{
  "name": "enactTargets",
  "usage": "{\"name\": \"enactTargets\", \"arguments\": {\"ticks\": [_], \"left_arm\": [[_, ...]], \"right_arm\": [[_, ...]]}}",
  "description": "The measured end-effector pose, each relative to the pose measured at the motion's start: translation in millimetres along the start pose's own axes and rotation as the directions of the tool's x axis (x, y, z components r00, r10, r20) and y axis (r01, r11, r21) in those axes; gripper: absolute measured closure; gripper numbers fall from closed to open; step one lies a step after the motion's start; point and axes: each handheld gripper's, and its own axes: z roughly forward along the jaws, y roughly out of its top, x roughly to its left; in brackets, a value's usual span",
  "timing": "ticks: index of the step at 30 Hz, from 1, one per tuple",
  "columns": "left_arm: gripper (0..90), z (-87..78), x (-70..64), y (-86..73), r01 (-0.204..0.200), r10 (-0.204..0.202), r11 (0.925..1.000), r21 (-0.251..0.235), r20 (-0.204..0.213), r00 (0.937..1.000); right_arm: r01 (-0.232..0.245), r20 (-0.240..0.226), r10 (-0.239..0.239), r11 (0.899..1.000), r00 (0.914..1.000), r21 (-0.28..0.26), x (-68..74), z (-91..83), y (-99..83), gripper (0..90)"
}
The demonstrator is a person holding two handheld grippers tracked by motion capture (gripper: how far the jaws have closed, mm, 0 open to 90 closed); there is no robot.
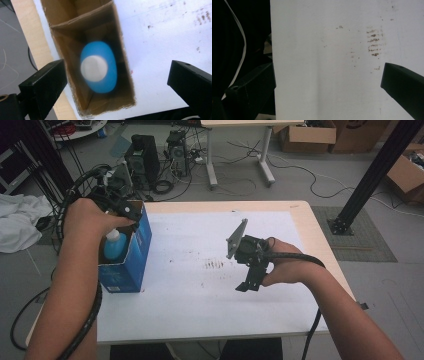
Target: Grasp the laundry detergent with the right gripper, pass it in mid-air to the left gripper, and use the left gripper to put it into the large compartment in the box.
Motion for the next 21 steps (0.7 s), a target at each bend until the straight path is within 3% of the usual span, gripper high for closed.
{"name": "enactTargets", "arguments": {"ticks": [9,12,14,16,19,21], "left_arm": [[0.3,-9.6,-12.5,3.7,-0.067,0.067,0.9978,-0.001,0.002,0.9978],[0.1,-14.3,-20.7,4.8,-0.113,0.114,0.9934,-0.018,0.022,0.9933],[0.1,-16.5,-28.0,5.7,-0.157,0.158,0.9870,-0.034,0.038,0.9867],[0.1,-18.6,-36.1,6.7,-0.215,0.217,0.9756,-0.044,0.057,0.9745],[0.1,-18.4,-51.5,7.0,-0.335,0.338,0.9410,-0.052,0.097,0.9361],[0.1,-16.6,-59.2,6.9,-0.390,0.393,0.9194,-0.052,0.124,0.9110]], "right_arm": [[-0.004,0.000,0.004,1.000,1.0000,-0.001,0.4,-0.6,-1.9,0.0],[-0.003,-0.001,0.003,1.000,1.0000,0.002,0.7,-1.5,-3.0,0.0],[-0.005,-0.001,0.005,1.000,1.0000,0.005,0.8,-2.2,-3.7,0.0],[-0.007,0.000,0.007,1.000,1.0000,0.008,0.7,-3.5,-4.5,0.0],[-0.013,0.002,0.013,1.000,0.9999,0.012,0.2,-5.6,-5.5,0.0],[-0.015,0.004,0.015,1.000,0.9999,0.018,-0.5,-6.8,-6.1,0.0]]}}
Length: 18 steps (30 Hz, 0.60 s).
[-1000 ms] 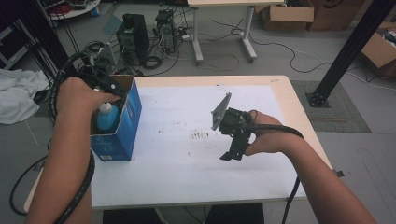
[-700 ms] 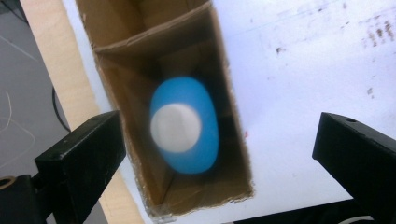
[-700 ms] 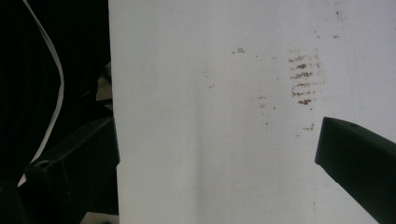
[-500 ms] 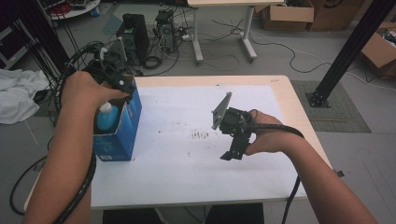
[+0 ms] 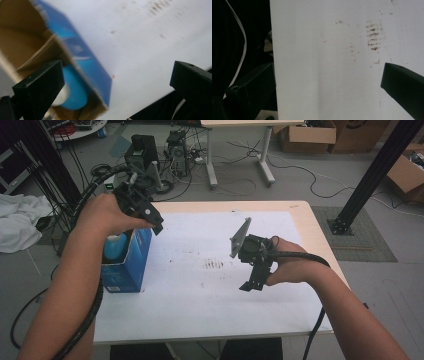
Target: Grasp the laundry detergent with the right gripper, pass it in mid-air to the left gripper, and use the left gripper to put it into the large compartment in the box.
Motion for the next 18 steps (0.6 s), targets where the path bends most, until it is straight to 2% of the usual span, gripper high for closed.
{"name": "enactTargets", "arguments": {"ticks": [2,4,6,7,8,10,12,13,15,17,18], "left_arm": [[0.1,3.9,-7.9,2.4,-0.075,0.075,0.9971,0.010,0.026,0.9969],[0.1,7.4,-15.5,4.4,-0.152,0.152,0.9882,0.013,0.042,0.9875],[0.1,12.7,-23.1,5.6,-0.217,0.213,0.9753,0.040,0.089,0.9731],[0.1,15.7,-28.7,5.6,-0.278,0.273,0.9598,0.043,0.085,0.9581],[0.1,17.3,-33.2,5.7,-0.314,0.310,0.9488,0.037,0.084,0.9471],[0.1,19.7,-39.2,5.9,-0.354,0.349,0.9350,0.027,0.113,0.9304],[0.1,22.5,-47.4,6.1,-0.414,0.408,0.9100,0.022,0.130,0.9038],[0.1,23.8,-49.7,6.1,-0.428,0.421,0.9034,0.023,0.138,0.8964],[0.1,26.5,-55.6,6.8,-0.479,0.469,0.8770,0.038,0.147,0.8709],[0.1,28.2,-59.8,7.7,-0.516,0.505,0.8558,0.040,0.153,0.8495],[0.1,28.5,-61.5,8.1,-0.526,0.515,0.8498,0.037,0.158,0.8427]], "right_arm": [[-0.004,0.000,0.004,1.000,1.0000,0.004,-0.9,-0.9,-0.5,0.0],[-0.007,-0.001,0.007,1.000,1.0000,0.012,-1.8,-1.3,-0.8,0.0],[-0.011,0.000,0.011,1.000,0.9999,0.020,-2.7,-1.4,-0.9,0.0],[-0.012,-0.002,0.012,1.000,0.9999,0.024,-3.1,-1.5,-0.9,0.0],[-0.012,-0.001,0.012,0.999,0.9999,0.030,-3.7,-1.3,-0.9,0.0],[-0.016,0.000,0.016,0.999,0.9999,0.039,-4.6,-1.6,-0.5,0.0],[-0.022,0.002,0.022,0.999,0.9998,0.043,-5.0,-2.8,0.6,0.0],[-0.024,0.003,0.023,0.999,0.9997,0.045,-4.9,-3.3,1.2,0.0],[-0.022,0.002,0.022,0.999,0.9998,0.047,-4.6,-4.2,2.2,0.0],[-0.023,0.003,0.023,0.998,0.9997,0.051,-4.5,-5.4,2.5,0.0],[-0.026,0.003,0.026,0.998,0.9997,0.054,-5.0,-5.6,2.3,0.0]]}}
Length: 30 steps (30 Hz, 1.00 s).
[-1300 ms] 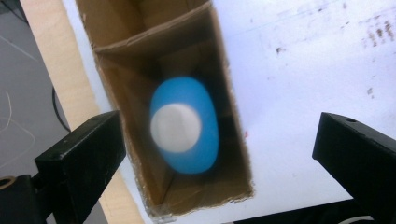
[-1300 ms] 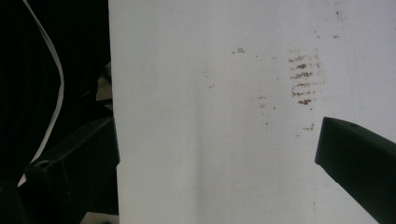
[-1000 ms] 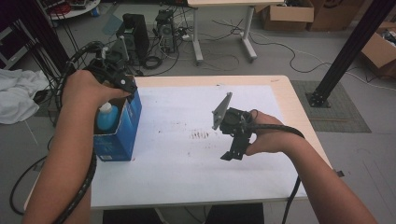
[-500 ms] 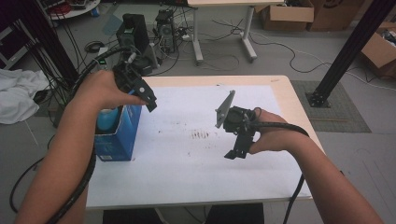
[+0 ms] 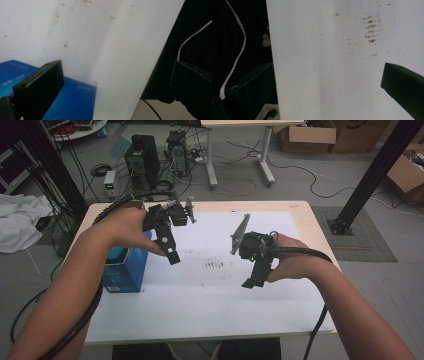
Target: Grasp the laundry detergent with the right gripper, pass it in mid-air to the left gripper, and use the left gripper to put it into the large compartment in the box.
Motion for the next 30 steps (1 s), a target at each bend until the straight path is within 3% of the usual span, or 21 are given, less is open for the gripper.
{"name": "enactTargets", "arguments": {"ticks": [2,7,12,30], "left_arm": [[0.1,1.2,-1.7,2.3,-0.036,0.036,0.9993,-0.006,0.011,0.9993],[0.1,5.0,-3.3,6.0,-0.067,0.066,0.9976,0.018,0.039,0.9970],[0.1,4.6,-3.9,6.1,-0.093,0.093,0.9955,0.016,0.038,0.9950],[0.1,4.5,-0.8,1.4,-0.086,0.085,0.9962,0.018,0.041,0.9955]], "right_arm": [[-0.002,0.001,0.002,1.000,1.0000,0.008,-2.2,-0.2,-0.9,0.0],[-0.004,0.004,0.004,1.000,1.0000,0.010,-5.6,-0.8,-1.4,0.0],[-0.003,0.007,0.003,1.000,1.0000,0.010,-8.2,-3.6,-2.4,0.0],[-0.009,0.011,0.009,1.000,0.9999,0.017,-7.9,-7.0,-1.7,0.0]]}}
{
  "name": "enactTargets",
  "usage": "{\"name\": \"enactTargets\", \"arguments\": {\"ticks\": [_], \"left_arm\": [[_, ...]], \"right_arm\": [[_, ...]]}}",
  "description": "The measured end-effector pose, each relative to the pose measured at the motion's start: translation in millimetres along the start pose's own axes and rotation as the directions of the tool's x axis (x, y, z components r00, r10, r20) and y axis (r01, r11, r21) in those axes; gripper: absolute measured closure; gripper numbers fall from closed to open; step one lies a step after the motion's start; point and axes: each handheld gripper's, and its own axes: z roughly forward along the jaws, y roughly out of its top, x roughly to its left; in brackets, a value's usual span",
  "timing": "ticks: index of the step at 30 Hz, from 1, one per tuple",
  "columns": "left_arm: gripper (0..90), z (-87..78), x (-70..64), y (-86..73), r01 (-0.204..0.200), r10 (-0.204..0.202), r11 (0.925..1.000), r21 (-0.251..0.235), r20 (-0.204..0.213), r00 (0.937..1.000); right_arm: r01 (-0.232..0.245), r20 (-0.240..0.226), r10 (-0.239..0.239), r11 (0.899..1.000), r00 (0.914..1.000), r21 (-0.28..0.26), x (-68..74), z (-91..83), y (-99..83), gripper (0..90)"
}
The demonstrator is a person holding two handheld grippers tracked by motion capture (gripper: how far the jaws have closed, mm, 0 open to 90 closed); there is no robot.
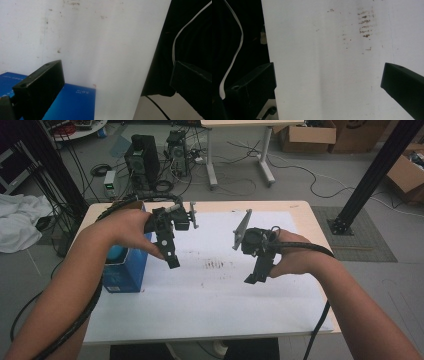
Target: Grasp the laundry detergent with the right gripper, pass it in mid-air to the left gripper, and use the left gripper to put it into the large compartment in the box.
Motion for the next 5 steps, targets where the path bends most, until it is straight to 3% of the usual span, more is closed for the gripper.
{"name": "enactTargets", "arguments": {"ticks": [5], "left_arm": [[0.1,0.7,1.1,0.0,0.002,-0.002,1.0000,-0.001,0.001,1.0000]], "right_arm": [[-0.001,0.001,0.001,1.000,1.0000,-0.002,0.2,0.2,0.5,0.0]]}}
